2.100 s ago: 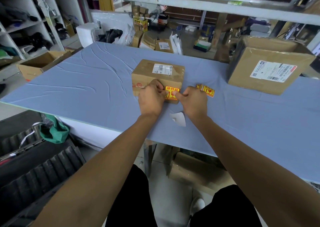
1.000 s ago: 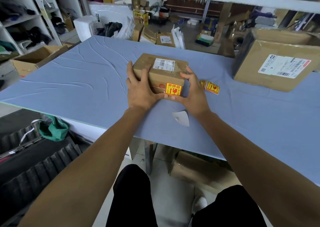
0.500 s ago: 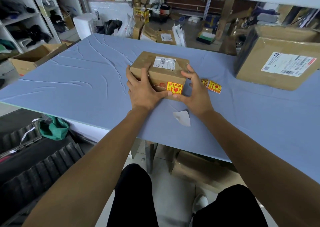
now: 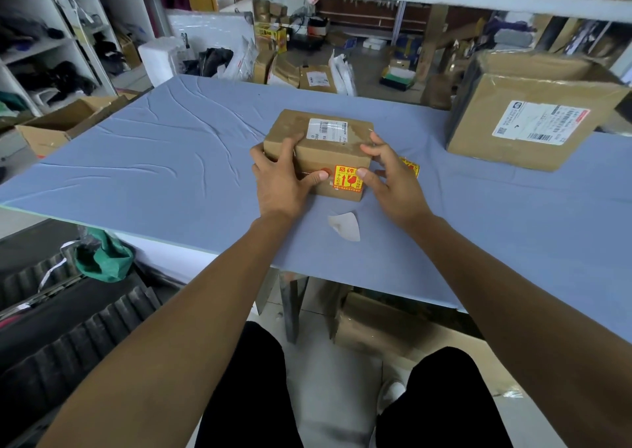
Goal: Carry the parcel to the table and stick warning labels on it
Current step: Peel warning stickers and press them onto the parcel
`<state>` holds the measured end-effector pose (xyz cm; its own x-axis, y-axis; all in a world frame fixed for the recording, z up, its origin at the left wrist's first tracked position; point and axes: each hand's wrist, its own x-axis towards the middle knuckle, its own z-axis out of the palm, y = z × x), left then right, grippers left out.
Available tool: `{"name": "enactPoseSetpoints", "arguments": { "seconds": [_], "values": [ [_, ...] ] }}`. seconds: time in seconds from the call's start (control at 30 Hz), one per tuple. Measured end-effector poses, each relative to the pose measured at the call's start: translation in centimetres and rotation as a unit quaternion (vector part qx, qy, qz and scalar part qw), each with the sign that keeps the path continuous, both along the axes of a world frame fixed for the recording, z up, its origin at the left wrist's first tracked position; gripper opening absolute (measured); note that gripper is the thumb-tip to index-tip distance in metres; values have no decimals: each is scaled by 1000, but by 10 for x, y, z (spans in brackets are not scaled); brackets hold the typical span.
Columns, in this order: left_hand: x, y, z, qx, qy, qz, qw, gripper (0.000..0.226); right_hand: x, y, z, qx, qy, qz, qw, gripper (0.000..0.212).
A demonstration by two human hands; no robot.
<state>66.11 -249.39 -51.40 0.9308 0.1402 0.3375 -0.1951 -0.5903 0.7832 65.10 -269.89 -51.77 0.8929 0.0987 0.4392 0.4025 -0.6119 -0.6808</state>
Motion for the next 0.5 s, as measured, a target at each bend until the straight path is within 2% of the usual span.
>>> {"name": "enactPoseSetpoints", "arguments": {
  "seconds": [0.1,0.17,0.3,0.4,0.5],
  "values": [
    [-8,-12,2,7,-7,-26,1000,70,-12,-18,2,7,17,-7,1000,44],
    [-14,-21,5,18,-4,-39,999,71,-20,-29,3,13,34,-10,999,56],
    [-20,-40,10,47,19,-47,998,84,-30,-43,4,5,32,-31,999,69],
    [-21,-54,16,65,56,-17,996,101,-31,-40,4,16,24,-40,999,68],
    [-20,-62,18,72,74,16,995,101,-31,-37,4,31,22,-49,998,59]
  ]
}}
